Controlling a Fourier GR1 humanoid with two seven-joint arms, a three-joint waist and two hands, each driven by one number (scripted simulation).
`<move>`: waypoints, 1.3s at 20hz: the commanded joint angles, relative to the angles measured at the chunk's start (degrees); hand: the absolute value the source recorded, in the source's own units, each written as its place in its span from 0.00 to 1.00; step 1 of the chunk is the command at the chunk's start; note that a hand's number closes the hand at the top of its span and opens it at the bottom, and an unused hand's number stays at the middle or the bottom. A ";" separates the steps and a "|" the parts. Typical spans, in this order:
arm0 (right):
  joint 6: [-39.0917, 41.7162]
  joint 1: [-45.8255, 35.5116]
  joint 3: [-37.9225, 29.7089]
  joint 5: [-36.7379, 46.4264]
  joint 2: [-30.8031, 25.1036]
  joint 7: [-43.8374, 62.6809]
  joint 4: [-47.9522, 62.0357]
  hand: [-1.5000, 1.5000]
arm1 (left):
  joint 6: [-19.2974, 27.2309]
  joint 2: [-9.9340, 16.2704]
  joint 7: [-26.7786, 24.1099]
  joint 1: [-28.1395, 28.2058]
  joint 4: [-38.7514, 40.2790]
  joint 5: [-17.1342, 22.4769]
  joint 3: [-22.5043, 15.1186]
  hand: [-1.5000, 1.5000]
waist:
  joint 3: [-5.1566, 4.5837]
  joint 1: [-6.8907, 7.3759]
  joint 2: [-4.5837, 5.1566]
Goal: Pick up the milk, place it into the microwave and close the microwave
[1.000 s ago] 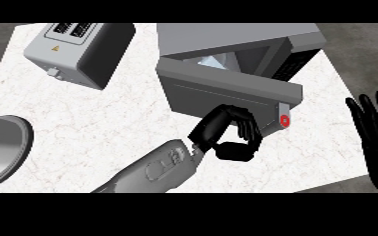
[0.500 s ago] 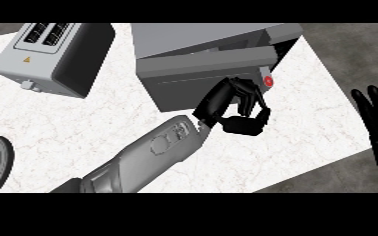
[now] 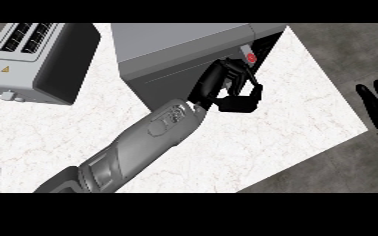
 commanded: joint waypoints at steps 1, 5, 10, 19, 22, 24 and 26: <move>0.42 -1.15 0.00 -1.76 -0.84 1.33 -0.89 0.00 | 0.64 -1.19 -0.42 -4.84 2.18 1.64 0.88 1.00 | 0.08 -2.03 0.46; 0.84 -2.15 -1.58 -2.96 -2.59 2.31 0.00 0.00 | 1.82 -1.17 -1.06 -5.22 2.48 2.75 0.44 1.00 | 0.20 -2.74 0.89; 0.84 -2.87 -2.42 -4.01 -3.95 3.61 -0.32 0.00 | 3.43 -1.15 -1.37 -5.64 2.91 3.78 0.03 1.00 | 0.22 -3.88 0.93; 1.23 -4.52 -4.91 -5.94 -7.02 5.52 0.07 0.00 | 6.45 -1.11 -2.62 -5.29 2.34 5.17 -0.88 1.00 | 0.26 -5.15 1.00; 1.20 -5.57 -5.44 -6.01 -7.88 5.94 0.31 0.00 | 7.40 -1.10 -2.99 -5.62 2.34 5.46 -0.87 1.00 | 0.26 -4.63 1.12; 1.59 -6.25 -6.01 -6.55 -8.86 6.39 0.53 0.00 | 8.03 -1.09 -3.11 -5.42 2.00 5.81 -1.35 1.00 | 0.27 -4.77 1.10; 1.48 -6.35 -5.86 -7.35 -8.46 6.47 0.75 0.00 | 8.34 -1.09 -3.08 -5.85 1.90 6.17 -1.23 1.00 | 0.36 -5.08 1.22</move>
